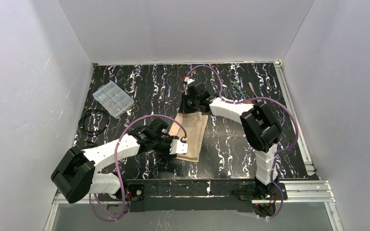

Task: Fold the napkin into a case and place the utensils inside
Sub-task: Rotate the 2/3-rectangle-folded napkin at the center of the board.

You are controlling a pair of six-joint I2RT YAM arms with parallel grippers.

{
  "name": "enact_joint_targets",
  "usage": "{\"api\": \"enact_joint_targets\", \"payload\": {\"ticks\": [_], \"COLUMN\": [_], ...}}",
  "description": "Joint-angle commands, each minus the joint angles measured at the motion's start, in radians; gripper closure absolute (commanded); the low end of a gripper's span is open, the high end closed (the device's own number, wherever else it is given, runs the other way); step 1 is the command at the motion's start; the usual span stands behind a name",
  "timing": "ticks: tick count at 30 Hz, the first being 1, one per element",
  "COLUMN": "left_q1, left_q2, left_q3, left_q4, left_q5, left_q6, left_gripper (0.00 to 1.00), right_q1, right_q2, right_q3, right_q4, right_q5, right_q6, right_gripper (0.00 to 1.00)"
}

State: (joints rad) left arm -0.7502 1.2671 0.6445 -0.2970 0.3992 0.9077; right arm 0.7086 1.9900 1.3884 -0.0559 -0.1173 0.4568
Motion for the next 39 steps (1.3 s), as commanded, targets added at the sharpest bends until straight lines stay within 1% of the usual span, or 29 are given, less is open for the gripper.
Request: {"api": "enact_joint_targets", "payload": {"ticks": [1,5,9,15,22,26,28,30,35,39], "left_q1": [-0.007,-0.008,-0.018,-0.030,-0.042,-0.050,-0.050,-0.049,-0.040,0.001], "left_q2": [0.000,0.002,0.002,0.020,0.055,0.103,0.149,0.190,0.284,0.292], "left_q3": [-0.008,-0.008,-0.023,-0.042,-0.026,0.006,0.021,0.043,0.109,0.095], "left_q4": [-0.017,-0.019,-0.021,-0.036,-0.071,-0.135,-0.161,-0.173,-0.202,-0.137], "left_q5": [0.009,0.025,0.032,0.044,0.033,-0.018,-0.072,-0.130,-0.212,-0.240], "left_q6": [0.010,0.025,0.073,0.157,0.244,0.355,0.426,0.482,0.591,0.745], "left_gripper": [0.61,0.67,0.74,0.74,0.76,0.83,0.90,0.96,0.99,1.00], "right_q1": [-0.008,-0.019,-0.029,-0.039,-0.057,-0.063,-0.063,-0.063,-0.064,-0.063], "right_q2": [-0.059,-0.072,-0.067,-0.048,-0.088,-0.113,-0.141,-0.177,-0.272,-0.361], "right_q3": [-0.041,-0.064,-0.066,-0.087,-0.209,-0.251,-0.285,-0.332,-0.462,-0.594], "right_q4": [0.019,0.014,0.003,-0.015,0.044,0.047,0.048,0.091,0.156,0.191], "right_q5": [0.008,0.015,0.026,0.059,0.095,0.111,0.146,0.180,0.252,0.301], "right_q6": [-0.001,-0.015,-0.041,-0.074,-0.050,-0.033,-0.012,0.019,0.109,0.211], "right_gripper": [0.99,0.99,0.99,0.99,0.99,0.99,0.99,0.99,0.99,0.99]}}
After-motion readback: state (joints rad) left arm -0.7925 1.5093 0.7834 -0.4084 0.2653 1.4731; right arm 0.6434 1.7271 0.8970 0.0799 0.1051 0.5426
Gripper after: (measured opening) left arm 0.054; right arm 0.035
